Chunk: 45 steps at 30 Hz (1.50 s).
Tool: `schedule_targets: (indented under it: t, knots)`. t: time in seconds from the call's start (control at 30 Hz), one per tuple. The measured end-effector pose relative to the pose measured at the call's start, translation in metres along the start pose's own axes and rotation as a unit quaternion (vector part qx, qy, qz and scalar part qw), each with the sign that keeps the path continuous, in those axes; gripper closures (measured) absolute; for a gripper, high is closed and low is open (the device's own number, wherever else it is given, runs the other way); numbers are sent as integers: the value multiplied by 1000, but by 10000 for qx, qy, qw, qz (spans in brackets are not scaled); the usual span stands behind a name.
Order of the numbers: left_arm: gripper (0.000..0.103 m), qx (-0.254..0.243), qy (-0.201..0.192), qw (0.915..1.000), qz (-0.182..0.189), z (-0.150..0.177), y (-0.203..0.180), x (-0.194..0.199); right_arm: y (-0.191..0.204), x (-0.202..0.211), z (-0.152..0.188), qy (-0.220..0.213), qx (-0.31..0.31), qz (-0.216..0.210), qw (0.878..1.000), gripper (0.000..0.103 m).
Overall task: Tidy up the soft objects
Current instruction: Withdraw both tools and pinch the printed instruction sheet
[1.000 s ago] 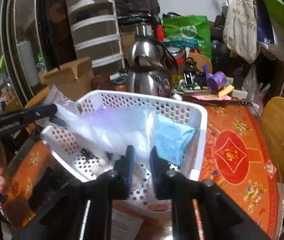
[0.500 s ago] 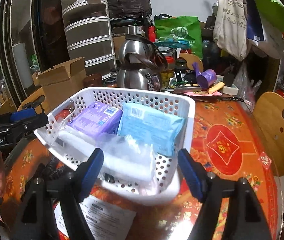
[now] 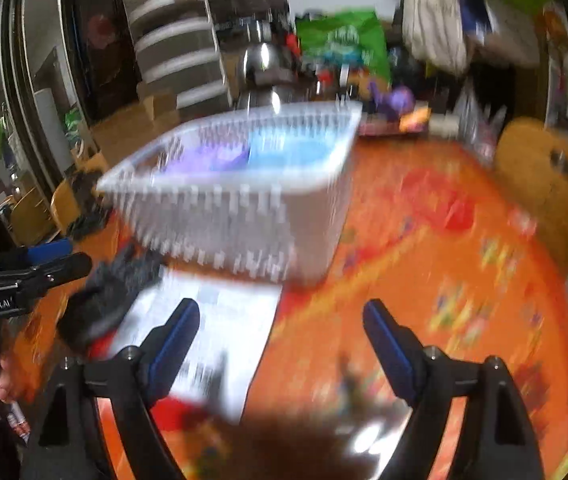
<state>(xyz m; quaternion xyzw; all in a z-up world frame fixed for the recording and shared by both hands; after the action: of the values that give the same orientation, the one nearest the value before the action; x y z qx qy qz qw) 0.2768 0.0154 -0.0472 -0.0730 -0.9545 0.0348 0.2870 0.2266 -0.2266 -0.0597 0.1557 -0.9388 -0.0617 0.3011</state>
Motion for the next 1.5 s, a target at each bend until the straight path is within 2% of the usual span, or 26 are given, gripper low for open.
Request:
schedule_targets:
  t: [0.17,0.43,0.6,0.7,0.77,0.8,0.83,0.93,0.97,1.1,1.2,1.27,1.37,1.5]
  knots:
    - [22,-73,391,9989,236,52,-24,-8,8,-10,35,412,34,-144,9990,19]
    - [23,-41,807,9962,327,83,-34,-32,23,-19,50,556,210,-287,9978,20]
    - [24,-33,971,9947,325,90,-29,-48,30,-29,51,742,284,-355,9962,26]
    - [25,-109,964,9947,340,90,-29,-53,34,-34,50,746,350,-364,9959,39]
    - [32,-102,938,9947,401,89,-30,-55,36,-37,50,754,314,-506,9954,56]
    - [37,-100,928,9947,442,88,-30,-55,37,-38,50,764,284,-588,9949,58]
    - [46,-104,913,9947,467,87,-31,-55,38,-40,49,779,233,-731,9940,60]
    - [53,-81,901,9930,759,85,-35,-55,42,-41,50,791,318,-723,9937,62]
    - [56,-45,916,9922,840,84,-36,-55,42,-41,50,808,275,-851,9927,63]
    - [56,217,952,9872,1263,83,-36,-55,46,-42,50,813,301,-884,9923,63]
    - [58,194,936,9868,1305,84,-38,-54,51,-42,50,814,439,-778,9927,68]
    - [65,180,924,9868,1317,84,-40,-54,50,-43,50,816,434,-766,9928,76]
    - [68,375,900,9859,1362,87,-35,-53,53,-43,50,796,449,-781,9927,81]
    - [71,378,882,9860,1366,88,-34,-53,53,-38,51,753,520,-751,9930,84]
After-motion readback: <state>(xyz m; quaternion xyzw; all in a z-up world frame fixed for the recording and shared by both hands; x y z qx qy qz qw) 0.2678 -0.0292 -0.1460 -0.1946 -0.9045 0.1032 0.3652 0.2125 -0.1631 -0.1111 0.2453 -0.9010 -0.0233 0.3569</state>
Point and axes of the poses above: each gripper's, at about its wrist camera, not at the fingertips, and x roughly against the way its jaws point, y to its left, z to its underside, the point moved 2 cm from there along -x, roughly the way its jaws point, and after that the axes turned 11 degrees about -y, right-handed, at the moved point
